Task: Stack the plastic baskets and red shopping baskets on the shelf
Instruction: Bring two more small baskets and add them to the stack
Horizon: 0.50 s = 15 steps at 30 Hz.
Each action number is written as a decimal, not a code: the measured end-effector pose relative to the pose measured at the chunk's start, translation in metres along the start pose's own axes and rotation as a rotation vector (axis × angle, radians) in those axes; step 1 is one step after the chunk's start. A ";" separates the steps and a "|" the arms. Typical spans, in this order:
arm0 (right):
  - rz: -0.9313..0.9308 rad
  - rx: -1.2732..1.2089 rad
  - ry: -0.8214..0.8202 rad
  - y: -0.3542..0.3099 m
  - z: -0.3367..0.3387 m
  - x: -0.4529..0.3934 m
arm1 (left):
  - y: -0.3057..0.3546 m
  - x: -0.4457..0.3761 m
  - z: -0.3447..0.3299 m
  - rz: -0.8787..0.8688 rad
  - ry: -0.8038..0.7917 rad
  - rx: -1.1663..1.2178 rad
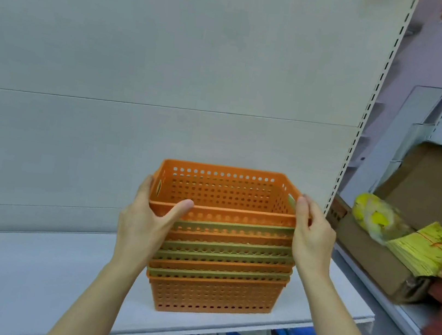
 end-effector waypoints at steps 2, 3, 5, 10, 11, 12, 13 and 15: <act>-0.005 -0.016 0.018 -0.003 -0.004 0.002 | -0.006 0.001 -0.005 -0.007 0.013 0.027; -0.007 -0.021 0.023 -0.003 -0.005 0.002 | -0.009 0.001 -0.006 -0.012 0.023 0.036; -0.013 -0.025 0.040 -0.002 -0.008 0.000 | -0.015 0.001 -0.009 0.000 0.040 0.076; -0.069 -0.055 0.088 0.008 -0.014 -0.001 | -0.021 0.000 -0.015 -0.012 0.053 0.111; -0.072 -0.053 0.098 0.008 -0.015 -0.001 | -0.022 -0.001 -0.016 -0.006 0.052 0.120; -0.069 -0.054 0.110 0.008 -0.018 -0.002 | -0.023 -0.002 -0.016 0.001 0.053 0.132; -0.063 -0.060 0.124 0.009 -0.020 -0.002 | -0.024 -0.004 -0.017 0.007 0.053 0.147; -0.053 -0.061 0.155 0.012 -0.023 -0.004 | -0.028 -0.006 -0.020 0.012 0.054 0.175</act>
Point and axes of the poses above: each hand's wrist, its own x-axis away from the middle knuckle, its own z-axis out of the back of the hand, y = z × x, the point moved 6 cm from there along -x, towards the middle knuckle, and after that the axes turned 9 degrees about -y, right-handed, at the moved point
